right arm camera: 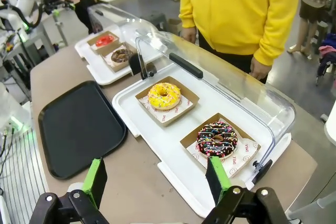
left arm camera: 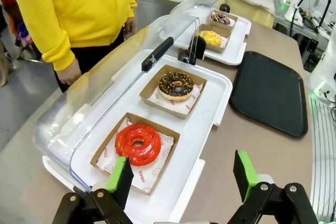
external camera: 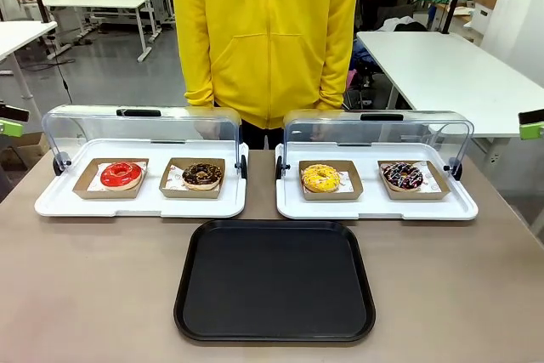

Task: Move the second donut from the left to the tray.
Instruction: Pick up the Paper togo box containing the Donut indicated by the person and place it on the Handle tray.

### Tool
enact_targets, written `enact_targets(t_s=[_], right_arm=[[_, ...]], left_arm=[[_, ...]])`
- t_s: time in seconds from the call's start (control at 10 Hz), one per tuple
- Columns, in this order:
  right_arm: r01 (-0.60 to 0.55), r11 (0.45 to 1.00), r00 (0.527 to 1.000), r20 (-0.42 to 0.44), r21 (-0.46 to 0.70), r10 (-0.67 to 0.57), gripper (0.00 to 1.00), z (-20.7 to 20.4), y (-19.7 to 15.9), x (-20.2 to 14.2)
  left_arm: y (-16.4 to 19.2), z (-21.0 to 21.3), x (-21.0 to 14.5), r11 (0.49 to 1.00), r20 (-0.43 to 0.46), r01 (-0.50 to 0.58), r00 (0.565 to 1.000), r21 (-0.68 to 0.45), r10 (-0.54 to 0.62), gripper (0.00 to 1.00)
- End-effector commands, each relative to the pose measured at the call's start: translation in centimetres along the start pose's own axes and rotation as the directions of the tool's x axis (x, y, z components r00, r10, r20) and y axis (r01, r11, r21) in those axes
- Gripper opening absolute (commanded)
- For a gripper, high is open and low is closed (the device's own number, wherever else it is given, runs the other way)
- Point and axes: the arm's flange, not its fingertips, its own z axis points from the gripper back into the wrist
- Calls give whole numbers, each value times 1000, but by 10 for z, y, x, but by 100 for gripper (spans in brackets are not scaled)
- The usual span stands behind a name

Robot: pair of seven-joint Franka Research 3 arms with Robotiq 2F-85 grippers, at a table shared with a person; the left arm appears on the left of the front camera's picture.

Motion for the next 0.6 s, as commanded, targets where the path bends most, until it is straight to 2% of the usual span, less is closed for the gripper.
enact_targets(t_s=[0.0, 0.5], right_arm=[[-28, 1000, 999, 34, 1, 28, 100, -1, -4, 1], [-28, 1000, 999, 34, 1, 28, 100, -1, -4, 1]], left_arm=[[0, 0, 0, 1000, 11, 2, 1000, -5, -2, 100], [0, 0, 0, 1000, 11, 2, 1000, -5, -2, 100]])
